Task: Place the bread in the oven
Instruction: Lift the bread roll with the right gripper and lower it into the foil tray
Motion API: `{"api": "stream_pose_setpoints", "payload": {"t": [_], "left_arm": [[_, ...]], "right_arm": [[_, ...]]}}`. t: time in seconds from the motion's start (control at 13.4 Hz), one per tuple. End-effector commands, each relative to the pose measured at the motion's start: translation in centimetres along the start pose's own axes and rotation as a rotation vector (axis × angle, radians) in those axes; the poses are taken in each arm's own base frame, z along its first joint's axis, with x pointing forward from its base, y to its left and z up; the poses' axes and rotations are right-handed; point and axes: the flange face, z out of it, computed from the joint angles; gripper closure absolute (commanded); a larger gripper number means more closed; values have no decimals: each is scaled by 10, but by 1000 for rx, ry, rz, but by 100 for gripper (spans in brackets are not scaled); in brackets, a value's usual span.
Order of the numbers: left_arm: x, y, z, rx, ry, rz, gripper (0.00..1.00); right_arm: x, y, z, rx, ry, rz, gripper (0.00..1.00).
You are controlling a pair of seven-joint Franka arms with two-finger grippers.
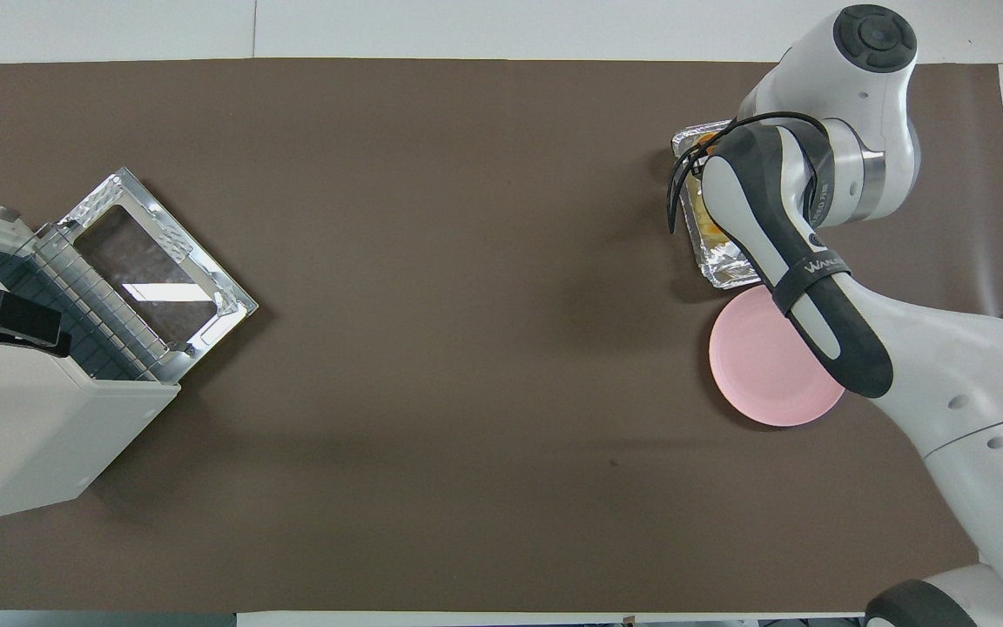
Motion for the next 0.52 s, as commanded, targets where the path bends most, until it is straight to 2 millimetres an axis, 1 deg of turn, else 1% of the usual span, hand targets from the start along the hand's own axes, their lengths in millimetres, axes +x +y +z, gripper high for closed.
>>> {"api": "stream_pose_setpoints", "payload": {"t": [0.0, 0.07, 0.15, 0.22, 0.3, 0.37, 0.45], "left_arm": [[-6, -2, -2, 6, 18, -11, 0], [-6, -2, -2, 6, 18, -11, 0], [-6, -2, -2, 6, 18, -11, 0], [-6, -2, -3, 6, 19, -11, 0], [-6, -2, -2, 6, 18, -11, 0], [-6, -2, -2, 6, 18, -11, 0], [-6, -3, -3, 6, 18, -12, 0]], "right_arm": [[-9, 2, 17, -9, 11, -32, 100], [-12, 2, 21, -9, 19, -32, 100], [-12, 2, 19, -5, 21, -26, 100], [-14, 3, 19, 1, 13, -18, 1], [-14, 12, 15, 0, 10, -7, 0], [-16, 14, 5, -2, -4, -6, 0], [-20, 14, -15, -5, -20, -6, 0]]}}
